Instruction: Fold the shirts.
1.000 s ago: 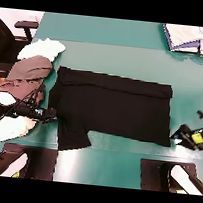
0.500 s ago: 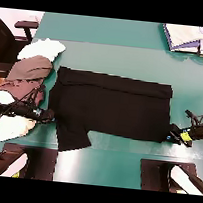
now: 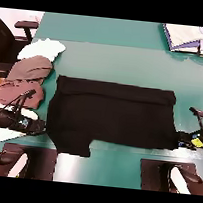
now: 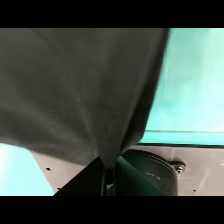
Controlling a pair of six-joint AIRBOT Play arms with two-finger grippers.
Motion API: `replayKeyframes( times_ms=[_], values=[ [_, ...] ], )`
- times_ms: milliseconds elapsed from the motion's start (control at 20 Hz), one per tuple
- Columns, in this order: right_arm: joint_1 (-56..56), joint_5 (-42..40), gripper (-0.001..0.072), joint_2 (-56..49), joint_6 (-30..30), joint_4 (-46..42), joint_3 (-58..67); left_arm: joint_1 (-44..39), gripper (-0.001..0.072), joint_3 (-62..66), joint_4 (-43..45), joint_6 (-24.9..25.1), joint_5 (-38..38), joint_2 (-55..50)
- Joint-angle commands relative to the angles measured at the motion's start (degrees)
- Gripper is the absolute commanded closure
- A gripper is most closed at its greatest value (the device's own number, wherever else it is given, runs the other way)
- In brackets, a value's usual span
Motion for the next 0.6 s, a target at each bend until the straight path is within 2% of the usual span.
replayKeyframes(
  times_ms=[0,250,550],
  values=[
    [3.2,-2.0,0.0698,-1.0,0.6,1.9,7.1,0.0,0.0685,4.9,-0.6,-0.2,5.8,-2.6],
    [7.4,-10.8,0.0698,-19.8,0.7,2.8,23.3,0.0,0.0683,19.0,-0.7,7.0,17.5,-25.1],
    [7.3,-12.1,0.0697,-39.6,0.7,3.1,39.7,0.0,0.0682,35.4,-2.3,9.8,25.8,-49.0]
  ],
)
